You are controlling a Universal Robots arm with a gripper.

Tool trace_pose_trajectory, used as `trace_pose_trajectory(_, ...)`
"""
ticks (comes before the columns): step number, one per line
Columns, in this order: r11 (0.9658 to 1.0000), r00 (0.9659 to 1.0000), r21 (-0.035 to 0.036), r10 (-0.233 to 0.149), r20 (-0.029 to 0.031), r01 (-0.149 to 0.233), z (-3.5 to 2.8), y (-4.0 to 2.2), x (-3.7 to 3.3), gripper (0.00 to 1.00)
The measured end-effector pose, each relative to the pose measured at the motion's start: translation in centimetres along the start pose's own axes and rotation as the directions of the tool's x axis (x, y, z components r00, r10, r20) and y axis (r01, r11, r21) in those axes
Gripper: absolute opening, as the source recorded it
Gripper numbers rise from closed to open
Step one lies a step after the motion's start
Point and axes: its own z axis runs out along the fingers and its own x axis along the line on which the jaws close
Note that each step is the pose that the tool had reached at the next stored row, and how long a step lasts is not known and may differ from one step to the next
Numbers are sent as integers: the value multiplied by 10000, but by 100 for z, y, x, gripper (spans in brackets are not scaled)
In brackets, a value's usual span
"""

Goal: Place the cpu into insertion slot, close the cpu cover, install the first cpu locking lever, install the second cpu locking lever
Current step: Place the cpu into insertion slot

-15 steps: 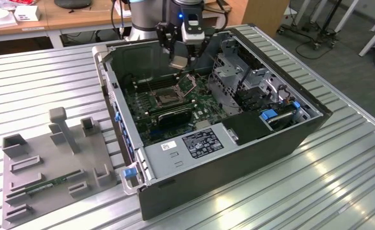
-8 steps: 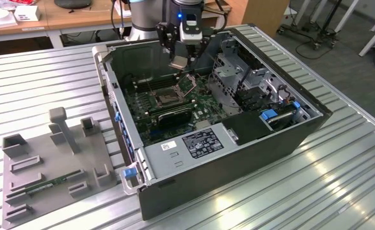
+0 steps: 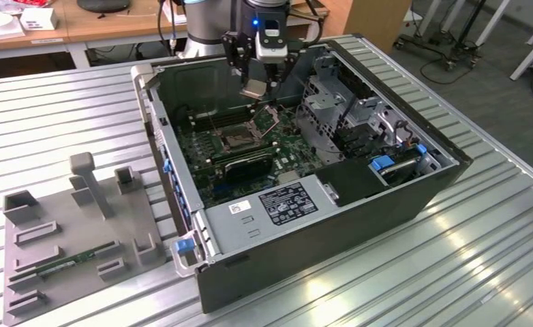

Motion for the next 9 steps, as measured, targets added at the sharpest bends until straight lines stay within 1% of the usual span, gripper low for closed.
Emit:
trace_pose_trajectory(2, 10000, 10000, 0, 19, 2, -19, 0, 0, 0, 55)
trace_pose_trajectory(5, 9999, 9999, -3, 166, 15, -166, 1, 0, 0, 55)
trace_pose_trajectory(7, 9995, 9995, -6, 321, 28, -321, 1, 0, 0, 55)
trace_pose_trajectory(9, 9984, 9984, -13, 568, 49, -568, 3, 0, 0, 55)
